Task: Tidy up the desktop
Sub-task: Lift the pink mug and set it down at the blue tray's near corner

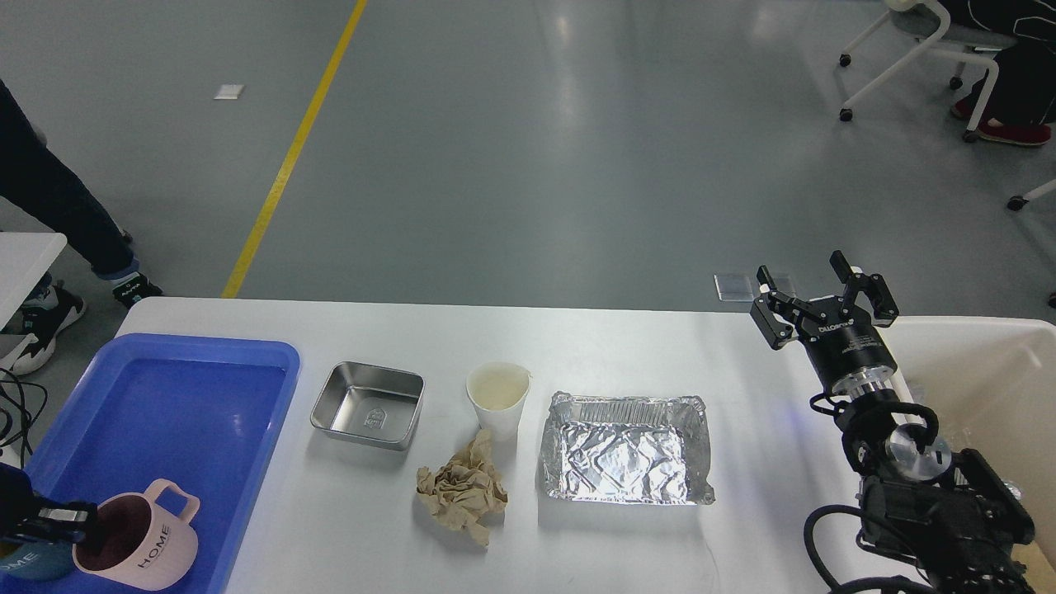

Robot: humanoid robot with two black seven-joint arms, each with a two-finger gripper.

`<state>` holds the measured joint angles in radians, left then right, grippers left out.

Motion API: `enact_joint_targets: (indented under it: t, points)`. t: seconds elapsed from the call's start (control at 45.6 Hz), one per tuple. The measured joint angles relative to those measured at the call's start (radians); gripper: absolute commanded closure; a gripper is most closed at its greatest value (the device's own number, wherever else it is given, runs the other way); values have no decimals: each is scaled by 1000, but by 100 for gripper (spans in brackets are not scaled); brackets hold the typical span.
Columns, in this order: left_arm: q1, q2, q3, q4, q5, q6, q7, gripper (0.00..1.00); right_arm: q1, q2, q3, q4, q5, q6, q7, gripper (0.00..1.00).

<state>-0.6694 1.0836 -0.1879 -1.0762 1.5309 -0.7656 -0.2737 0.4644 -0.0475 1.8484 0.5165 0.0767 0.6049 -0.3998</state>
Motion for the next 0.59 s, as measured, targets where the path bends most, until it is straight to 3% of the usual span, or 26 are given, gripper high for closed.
enact_joint_targets:
  t: [0.132,0.241,0.329,0.461,0.592]
  points:
    - [-1,-4,0,2,-7,-5,8,69,-1,0,0,0,0,0,0,0]
    - [-8,-5,-3,1,-12,-13,8,49,-1,1,0,0,0,0,0,0]
    - [-11,-5,-13,1,-22,-15,8,23,-1,1,0,0,0,-1,0,0]
    - [-13,7,-24,-7,-100,-28,9,15,-1,0,2,0,0,-1,1,0]
    - [-38,54,-30,-14,-187,-95,9,4,-1,0,2,0,0,-1,1,0]
